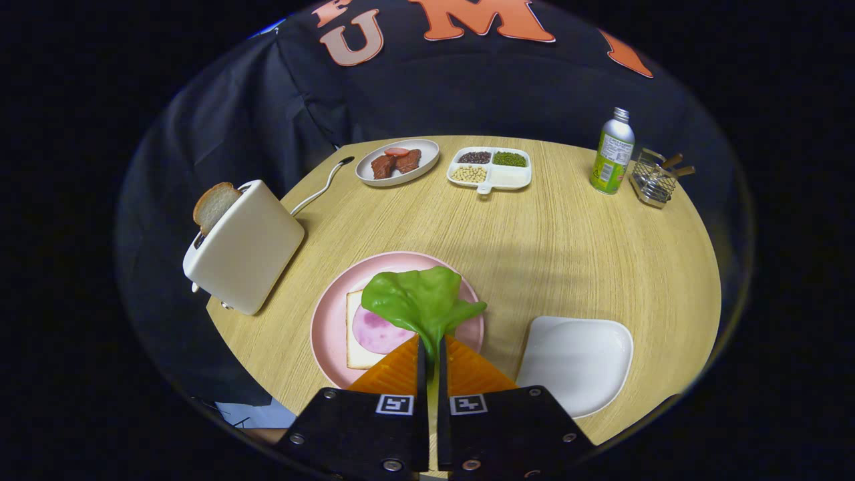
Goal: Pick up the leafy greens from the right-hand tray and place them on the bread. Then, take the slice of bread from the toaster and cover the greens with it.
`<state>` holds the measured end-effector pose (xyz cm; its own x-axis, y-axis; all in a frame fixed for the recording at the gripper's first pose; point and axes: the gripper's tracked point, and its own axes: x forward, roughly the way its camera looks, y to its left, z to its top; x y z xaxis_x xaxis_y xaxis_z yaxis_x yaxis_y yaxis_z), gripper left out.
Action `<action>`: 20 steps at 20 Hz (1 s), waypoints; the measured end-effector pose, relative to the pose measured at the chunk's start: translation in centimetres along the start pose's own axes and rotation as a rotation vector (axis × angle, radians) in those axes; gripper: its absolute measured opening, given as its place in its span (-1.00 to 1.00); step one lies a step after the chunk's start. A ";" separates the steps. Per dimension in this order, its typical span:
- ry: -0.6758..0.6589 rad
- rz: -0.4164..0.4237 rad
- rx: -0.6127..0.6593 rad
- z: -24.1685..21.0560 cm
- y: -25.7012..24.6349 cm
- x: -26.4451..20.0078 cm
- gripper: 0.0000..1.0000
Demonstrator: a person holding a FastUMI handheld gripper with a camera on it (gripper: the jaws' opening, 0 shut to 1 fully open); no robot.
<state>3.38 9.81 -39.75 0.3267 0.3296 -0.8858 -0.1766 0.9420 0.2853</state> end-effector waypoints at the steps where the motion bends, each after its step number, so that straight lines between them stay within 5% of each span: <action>1: 0.006 0.003 0.003 0.1 0.4 0.4 -0.89; 13: 0.035 0.039 0.014 0.5 3.5 3.7 -0.78; 20: 0.024 0.052 -0.011 0.8 4.7 4.0 -0.44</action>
<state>4.58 15.57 -41.62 0.2946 0.3763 -0.8784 -0.2030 0.9229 0.3273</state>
